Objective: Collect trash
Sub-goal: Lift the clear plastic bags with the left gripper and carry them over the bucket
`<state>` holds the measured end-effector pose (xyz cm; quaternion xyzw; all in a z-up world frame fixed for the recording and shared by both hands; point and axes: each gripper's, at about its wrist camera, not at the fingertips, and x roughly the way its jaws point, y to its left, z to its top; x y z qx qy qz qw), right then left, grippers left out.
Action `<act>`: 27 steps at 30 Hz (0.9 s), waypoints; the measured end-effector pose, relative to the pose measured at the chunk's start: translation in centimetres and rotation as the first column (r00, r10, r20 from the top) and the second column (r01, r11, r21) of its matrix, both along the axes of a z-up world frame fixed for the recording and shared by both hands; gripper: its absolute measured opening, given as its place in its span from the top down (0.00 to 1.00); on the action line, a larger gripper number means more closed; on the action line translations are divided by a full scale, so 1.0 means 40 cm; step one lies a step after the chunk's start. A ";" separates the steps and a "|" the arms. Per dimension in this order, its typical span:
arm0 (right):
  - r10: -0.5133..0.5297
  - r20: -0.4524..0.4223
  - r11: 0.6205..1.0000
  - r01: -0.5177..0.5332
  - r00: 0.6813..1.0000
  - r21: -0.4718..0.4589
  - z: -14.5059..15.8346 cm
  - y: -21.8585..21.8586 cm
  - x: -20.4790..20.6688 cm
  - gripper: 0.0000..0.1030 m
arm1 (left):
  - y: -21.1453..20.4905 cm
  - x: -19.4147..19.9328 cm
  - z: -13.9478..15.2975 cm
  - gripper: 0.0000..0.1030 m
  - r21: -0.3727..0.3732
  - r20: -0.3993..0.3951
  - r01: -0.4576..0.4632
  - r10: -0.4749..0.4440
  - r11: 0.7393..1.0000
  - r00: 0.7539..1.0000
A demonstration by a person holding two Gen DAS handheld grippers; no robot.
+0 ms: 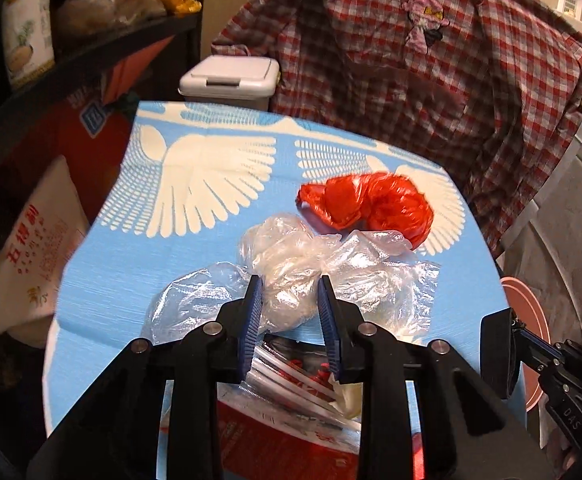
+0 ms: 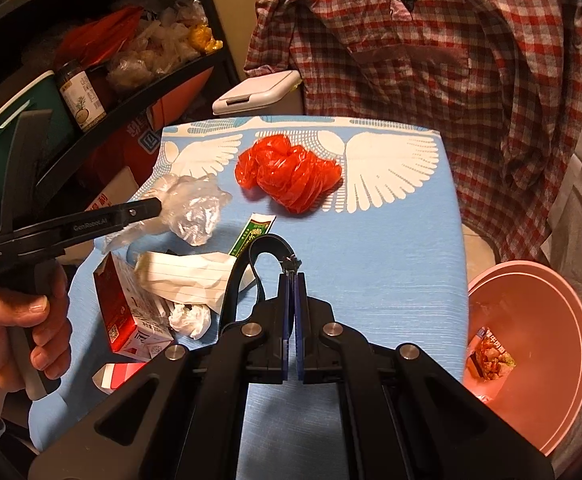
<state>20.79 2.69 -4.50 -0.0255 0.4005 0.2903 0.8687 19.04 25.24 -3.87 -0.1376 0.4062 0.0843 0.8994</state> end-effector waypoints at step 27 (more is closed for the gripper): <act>-0.195 0.169 0.978 0.178 0.966 0.108 0.209 -0.274 -0.114 0.97 | -0.188 -0.185 0.199 0.73 0.088 0.156 0.043 -0.056 0.995 0.986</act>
